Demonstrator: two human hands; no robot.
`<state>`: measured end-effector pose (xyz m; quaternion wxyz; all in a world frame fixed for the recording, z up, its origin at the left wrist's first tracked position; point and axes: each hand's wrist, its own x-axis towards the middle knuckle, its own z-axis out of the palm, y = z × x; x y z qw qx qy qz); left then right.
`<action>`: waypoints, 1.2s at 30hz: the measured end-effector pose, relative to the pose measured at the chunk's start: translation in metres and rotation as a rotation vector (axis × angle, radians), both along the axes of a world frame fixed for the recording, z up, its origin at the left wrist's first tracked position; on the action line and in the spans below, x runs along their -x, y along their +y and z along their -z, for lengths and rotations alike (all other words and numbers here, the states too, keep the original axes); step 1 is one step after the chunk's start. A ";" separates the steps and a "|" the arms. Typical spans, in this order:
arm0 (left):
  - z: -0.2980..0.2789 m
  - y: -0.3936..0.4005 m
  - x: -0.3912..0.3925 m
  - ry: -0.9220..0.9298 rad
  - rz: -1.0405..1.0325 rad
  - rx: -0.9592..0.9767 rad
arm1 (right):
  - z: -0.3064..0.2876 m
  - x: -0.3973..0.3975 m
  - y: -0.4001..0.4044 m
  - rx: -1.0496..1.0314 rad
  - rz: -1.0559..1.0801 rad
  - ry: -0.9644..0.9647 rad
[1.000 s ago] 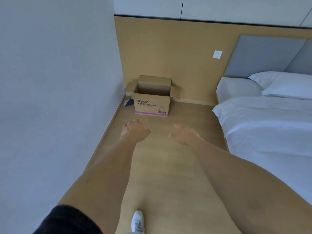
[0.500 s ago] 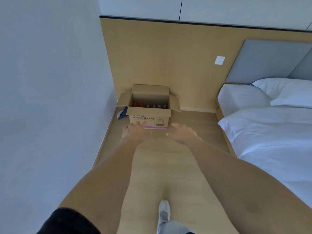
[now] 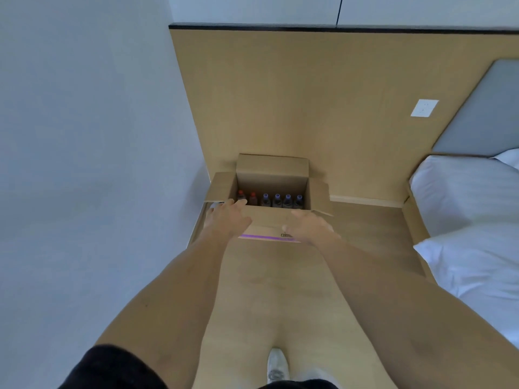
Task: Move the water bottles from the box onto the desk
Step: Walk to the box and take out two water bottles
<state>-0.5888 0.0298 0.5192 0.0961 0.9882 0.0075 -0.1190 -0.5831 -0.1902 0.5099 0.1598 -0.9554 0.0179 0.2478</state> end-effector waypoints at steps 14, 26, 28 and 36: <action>0.054 0.011 -0.223 0.124 -0.021 0.088 | 0.034 -0.210 -0.014 0.011 0.060 0.016; 0.135 0.024 -0.441 0.278 0.137 0.123 | 0.099 -0.394 0.016 -0.018 0.225 0.167; 0.149 0.026 -0.465 0.326 0.140 0.113 | 0.116 -0.415 0.023 -0.035 0.243 0.191; 0.238 0.028 -0.514 0.452 0.102 0.167 | 0.219 -0.474 0.036 -0.079 0.342 0.318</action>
